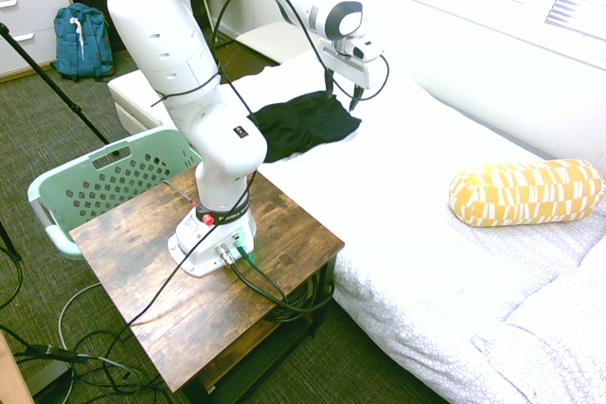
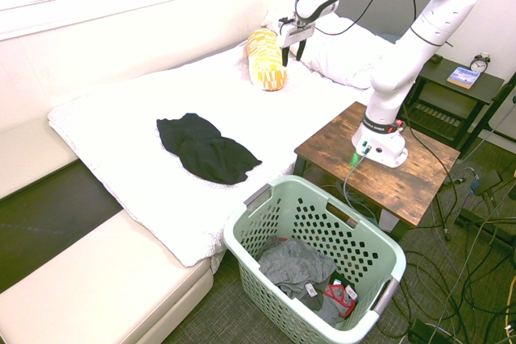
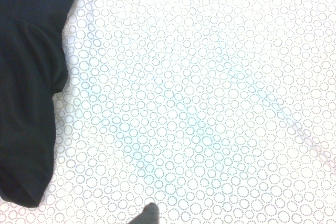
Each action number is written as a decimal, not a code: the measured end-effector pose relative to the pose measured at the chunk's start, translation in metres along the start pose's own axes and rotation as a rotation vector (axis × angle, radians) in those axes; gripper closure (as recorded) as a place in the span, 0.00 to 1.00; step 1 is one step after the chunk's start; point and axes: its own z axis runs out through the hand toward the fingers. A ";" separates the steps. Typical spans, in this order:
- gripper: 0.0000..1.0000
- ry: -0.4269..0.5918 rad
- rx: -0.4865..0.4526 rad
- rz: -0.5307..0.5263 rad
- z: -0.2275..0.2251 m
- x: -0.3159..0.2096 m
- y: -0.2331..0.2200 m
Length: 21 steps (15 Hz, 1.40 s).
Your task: Put my clothes in the laundry bag
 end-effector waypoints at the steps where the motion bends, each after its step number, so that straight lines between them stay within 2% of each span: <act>1: 0.00 -0.001 -0.001 -0.002 0.000 0.000 0.000; 4: 0.00 0.003 0.002 -0.046 0.004 -0.006 -0.018; 7: 0.00 0.010 0.002 -0.137 0.020 -0.030 -0.080; 10: 0.00 -0.031 0.009 -0.194 0.058 -0.039 -0.150; 15: 0.00 -0.112 0.013 -0.302 0.161 -0.065 -0.246; 19: 0.00 -0.108 -0.020 -0.392 0.262 -0.080 -0.294; 21: 0.00 -0.140 -0.015 -0.417 0.310 -0.079 -0.308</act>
